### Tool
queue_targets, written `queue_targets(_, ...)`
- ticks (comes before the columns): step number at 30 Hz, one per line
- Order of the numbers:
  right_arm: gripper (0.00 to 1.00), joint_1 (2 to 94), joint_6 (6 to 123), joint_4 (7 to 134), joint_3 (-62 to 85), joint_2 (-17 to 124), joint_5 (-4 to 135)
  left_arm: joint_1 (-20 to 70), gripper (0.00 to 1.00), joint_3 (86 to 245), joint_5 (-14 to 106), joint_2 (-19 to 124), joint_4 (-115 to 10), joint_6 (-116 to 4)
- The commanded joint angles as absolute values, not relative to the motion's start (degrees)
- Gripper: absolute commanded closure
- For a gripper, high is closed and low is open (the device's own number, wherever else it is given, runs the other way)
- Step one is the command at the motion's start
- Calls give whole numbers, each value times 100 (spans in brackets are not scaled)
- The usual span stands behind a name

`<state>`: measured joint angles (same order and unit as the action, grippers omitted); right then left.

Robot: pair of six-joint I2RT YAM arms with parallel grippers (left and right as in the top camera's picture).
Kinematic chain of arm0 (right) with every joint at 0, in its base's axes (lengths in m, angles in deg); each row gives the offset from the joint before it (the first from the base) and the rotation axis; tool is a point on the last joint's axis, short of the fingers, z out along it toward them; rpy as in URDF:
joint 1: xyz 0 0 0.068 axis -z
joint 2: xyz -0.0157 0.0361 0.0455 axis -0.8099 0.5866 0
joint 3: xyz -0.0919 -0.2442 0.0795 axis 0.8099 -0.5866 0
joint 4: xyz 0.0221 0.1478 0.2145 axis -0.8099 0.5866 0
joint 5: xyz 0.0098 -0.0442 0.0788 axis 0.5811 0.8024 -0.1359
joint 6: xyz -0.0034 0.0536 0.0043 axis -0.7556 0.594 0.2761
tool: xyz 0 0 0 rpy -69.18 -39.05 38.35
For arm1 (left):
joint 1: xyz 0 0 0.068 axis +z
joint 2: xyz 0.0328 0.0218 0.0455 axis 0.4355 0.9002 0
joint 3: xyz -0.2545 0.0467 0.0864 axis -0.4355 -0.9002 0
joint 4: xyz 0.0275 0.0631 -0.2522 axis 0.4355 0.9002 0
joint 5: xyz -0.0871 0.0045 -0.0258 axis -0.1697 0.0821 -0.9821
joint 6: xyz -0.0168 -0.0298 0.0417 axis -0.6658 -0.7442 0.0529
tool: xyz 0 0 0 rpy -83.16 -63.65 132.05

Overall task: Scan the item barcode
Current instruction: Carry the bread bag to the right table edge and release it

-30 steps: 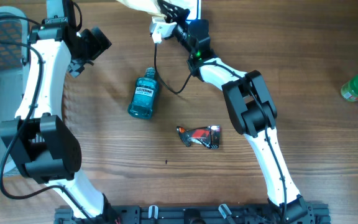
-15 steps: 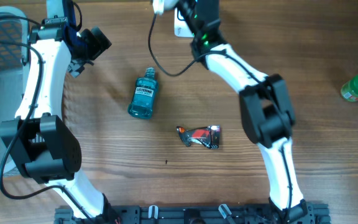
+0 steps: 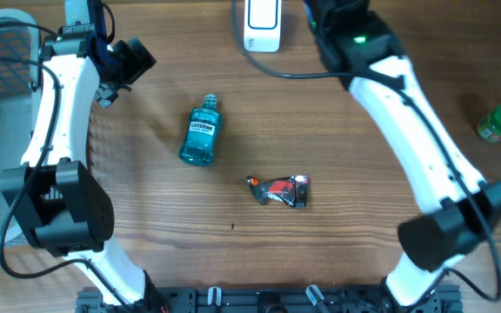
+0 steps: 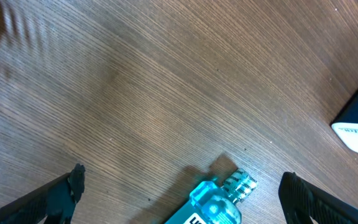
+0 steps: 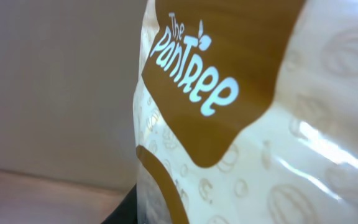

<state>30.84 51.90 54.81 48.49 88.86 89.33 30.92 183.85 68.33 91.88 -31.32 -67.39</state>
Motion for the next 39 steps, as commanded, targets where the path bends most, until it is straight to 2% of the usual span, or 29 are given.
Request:
queue_targets(1, 95, 3473, 6963, 6351, 4871, 8503, 8642, 3118, 0, 18377, 6890, 9116, -3137, -6711)
queue_targets(5, 96, 3858, 7146, 7060, 4871, 8484, 7962, 3118, 0, 18377, 6890, 9116, -3134, -6711)
queue_targets(8, 95, 4157, 7343, 7652, 4847, 8484, 8052, 3118, 0, 18377, 6890, 9116, -3137, -6711)
queue_targets(14, 95, 4907, 7345, 8968, 4723, 8501, 9357, 3118, 0, 18377, 6890, 9116, -3134, -6711)
queue_targets(20, 95, 6155, 7634, 10165, 4344, 8510, 9488, 3118, 0, 18377, 6890, 9116, -3137, -6711)
queue_targets(27, 95, 7702, 7620, 10458, 3641, 8512, 9488, 3118, 0, 18377, 6890, 9116, -3137, -6711)
queue_targets(37, 95, 8751, 7623, 10443, 3035, 8512, 9702, 3118, 0, 18377, 6890, 9116, -3137, -6711)
queue_targets(38, 94, 8835, 7627, 10428, 3029, 8512, 9698, 3118, 0, 18377, 6890, 9116, -3137, -6711)
queue_targets(39, 73, 8902, 7620, 10351, 3029, 8512, 9597, 3118, 0, 18377, 6890, 9116, -3134, -6711)
